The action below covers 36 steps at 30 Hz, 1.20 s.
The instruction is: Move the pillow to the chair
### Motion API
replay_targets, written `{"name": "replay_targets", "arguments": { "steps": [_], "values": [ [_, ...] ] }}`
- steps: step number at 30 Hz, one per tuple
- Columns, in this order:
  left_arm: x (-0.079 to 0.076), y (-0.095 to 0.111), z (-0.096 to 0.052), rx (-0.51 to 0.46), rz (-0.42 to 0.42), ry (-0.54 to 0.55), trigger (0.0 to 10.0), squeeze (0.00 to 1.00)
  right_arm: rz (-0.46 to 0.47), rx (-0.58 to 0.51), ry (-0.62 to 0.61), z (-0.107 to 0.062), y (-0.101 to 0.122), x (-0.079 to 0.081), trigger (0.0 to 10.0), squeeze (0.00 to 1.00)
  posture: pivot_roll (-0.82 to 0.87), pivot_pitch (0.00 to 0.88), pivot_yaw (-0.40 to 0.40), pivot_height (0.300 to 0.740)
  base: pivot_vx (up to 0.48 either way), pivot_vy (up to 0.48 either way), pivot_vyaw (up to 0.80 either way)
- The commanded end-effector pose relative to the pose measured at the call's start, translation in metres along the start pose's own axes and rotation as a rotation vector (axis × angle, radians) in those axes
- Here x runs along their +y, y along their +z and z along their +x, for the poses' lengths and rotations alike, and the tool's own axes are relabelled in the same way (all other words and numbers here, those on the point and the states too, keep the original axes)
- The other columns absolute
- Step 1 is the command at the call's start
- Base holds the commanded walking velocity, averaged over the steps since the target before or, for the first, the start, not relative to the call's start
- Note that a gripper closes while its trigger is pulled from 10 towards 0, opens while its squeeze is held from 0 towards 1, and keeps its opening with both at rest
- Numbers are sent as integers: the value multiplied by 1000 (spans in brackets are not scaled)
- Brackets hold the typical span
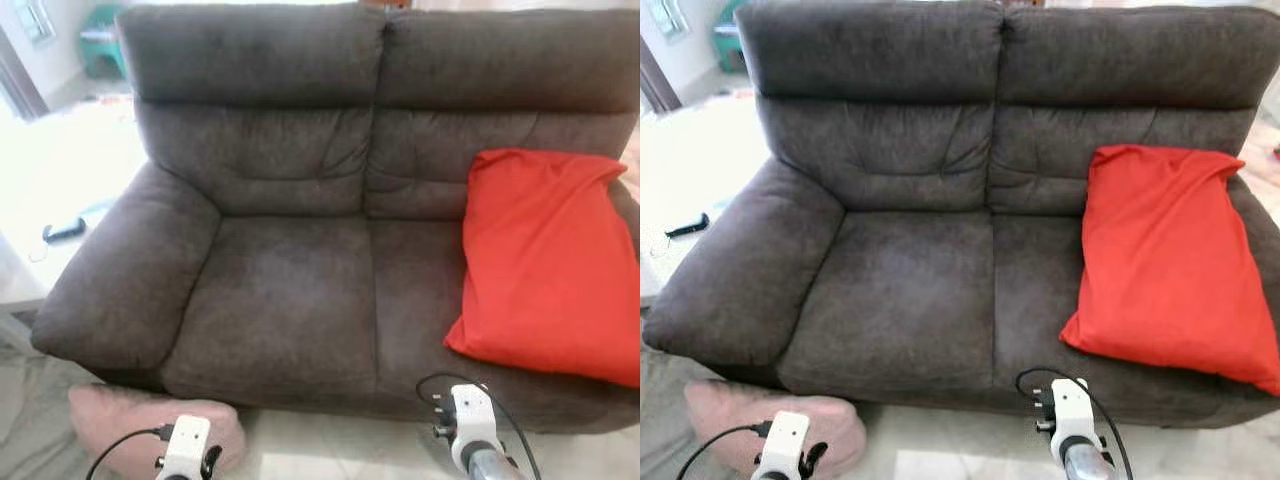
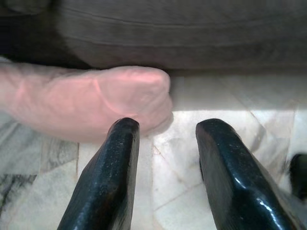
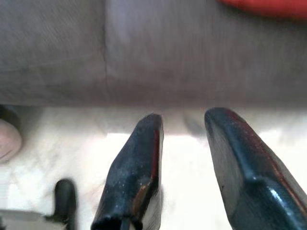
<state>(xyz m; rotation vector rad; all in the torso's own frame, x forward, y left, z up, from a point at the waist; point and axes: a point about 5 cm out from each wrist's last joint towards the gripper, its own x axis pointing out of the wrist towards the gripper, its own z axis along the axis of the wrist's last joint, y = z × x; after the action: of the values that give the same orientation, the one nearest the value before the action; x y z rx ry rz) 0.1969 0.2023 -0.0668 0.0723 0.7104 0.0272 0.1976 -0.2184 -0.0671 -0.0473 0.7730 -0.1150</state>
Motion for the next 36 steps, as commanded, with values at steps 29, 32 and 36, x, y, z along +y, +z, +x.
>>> {"name": "replay_targets", "arguments": {
  "steps": [29,32,36],
  "values": [
    [1,-32,-10,167,-91,35,10000,0,69,188,-28,-15,-45,-12,10000,0,-3,71,52,740,0,314,183],
    [2,-32,-10,165,-94,35,10000,0,70,189,-21,-15,-46,-11,10000,0,-2,72,51,740,0,315,571],
    [3,-31,-10,164,-98,35,10000,0,73,192,-19,-16,-47,-11,10000,0,-2,74,49,740,0,316,122]
  ]
}}
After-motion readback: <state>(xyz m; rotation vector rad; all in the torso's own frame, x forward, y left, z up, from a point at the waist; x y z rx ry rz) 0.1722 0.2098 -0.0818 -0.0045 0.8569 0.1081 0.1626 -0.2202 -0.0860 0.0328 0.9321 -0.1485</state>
